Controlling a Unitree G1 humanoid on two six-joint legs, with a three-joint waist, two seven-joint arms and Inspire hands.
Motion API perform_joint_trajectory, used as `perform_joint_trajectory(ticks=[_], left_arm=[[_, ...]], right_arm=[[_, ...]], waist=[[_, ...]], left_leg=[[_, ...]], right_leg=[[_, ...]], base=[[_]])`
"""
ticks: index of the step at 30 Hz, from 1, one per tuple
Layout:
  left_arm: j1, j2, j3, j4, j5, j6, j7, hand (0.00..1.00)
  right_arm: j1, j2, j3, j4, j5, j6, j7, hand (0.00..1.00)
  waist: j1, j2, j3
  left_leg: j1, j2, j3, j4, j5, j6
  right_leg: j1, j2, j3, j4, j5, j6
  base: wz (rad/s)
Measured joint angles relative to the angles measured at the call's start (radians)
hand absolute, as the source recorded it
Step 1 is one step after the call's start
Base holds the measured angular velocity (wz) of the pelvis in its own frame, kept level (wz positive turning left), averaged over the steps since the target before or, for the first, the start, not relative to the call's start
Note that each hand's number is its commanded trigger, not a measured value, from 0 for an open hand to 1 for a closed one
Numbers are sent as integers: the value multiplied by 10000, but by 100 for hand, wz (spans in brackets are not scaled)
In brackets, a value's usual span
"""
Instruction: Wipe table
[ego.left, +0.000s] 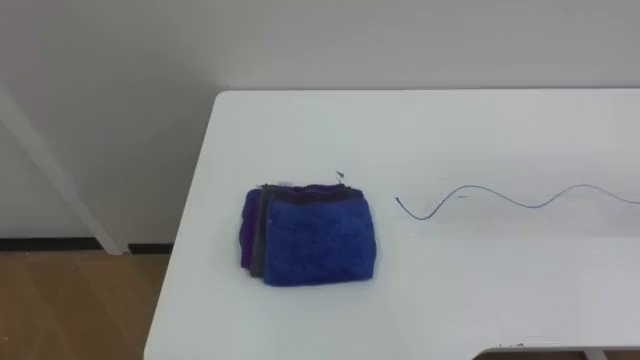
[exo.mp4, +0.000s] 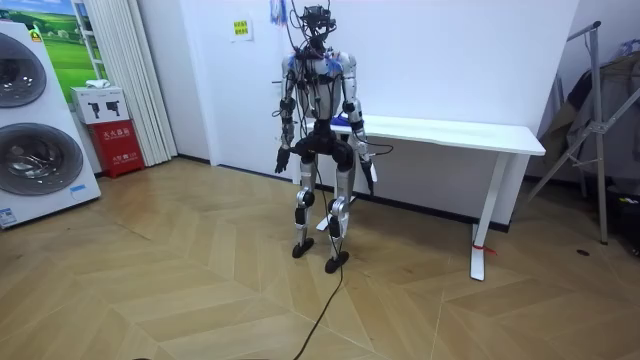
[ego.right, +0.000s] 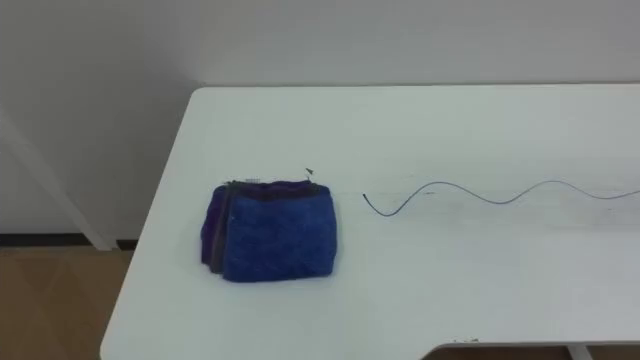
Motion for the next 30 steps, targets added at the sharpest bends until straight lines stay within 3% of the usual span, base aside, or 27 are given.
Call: perform_joint_trajectory(ticks=[15, 21, 24, 27, 29, 30], left_arm=[[-32, -8, -181, 37, -10, -77, -221, 0], [73, 0, -16, 202, -22, -38, -283, 0], [96, 14, 434, 198, -22, 12, -420, 0], [213, 29, 1418, 187, -14, 120, -430, 0], [282, 84, 2277, -13, -16, 205, -445, 0], [290, 128, 2466, -32, -17, 208, -435, 0]], right_arm=[[-48, 22, 362, 3, 184, -61, 9, 0], [-73, 25, 71, 298, 1730, -92, -259, 0], [35, -13, -863, 602, 3006, -99, -575, 0], [52, -119, -2558, 950, 4249, -80, -963, 0], [66, -410, -4073, 1031, 5226, -94, -1239, 0], [77, -524, -4372, 1086, 5492, -95, -1342, 0]], waist=[[41, 58, 11], [8, 38, 3], [-64, -22, -26], [-327, -106, -18], [-615, -241, -2], [-648, -269, -1]], left_leg=[[-212, -29, -19, 207, -28, 6], [-147, -34, -10, 199, -27, 6], [-131, -37, -20, 143, -27, 6], [45, -58, -109, 74, -27, 6], [44, -114, -150, 37, -25, 9], [33, -118, -146, 40, -24, 10]], right_leg=[[-17, -33, -80, -101, -17, -5], [-4, -30, -8, -154, -17, -4], [9, -30, -16, -178, -22, 5], [197, -45, -27, -185, -47, 32], [182, -83, -11, -182, -108, 42], [167, -85, -4, -178, -109, 43]], base=[[1], [-3], [0], [8], [4], [0]])
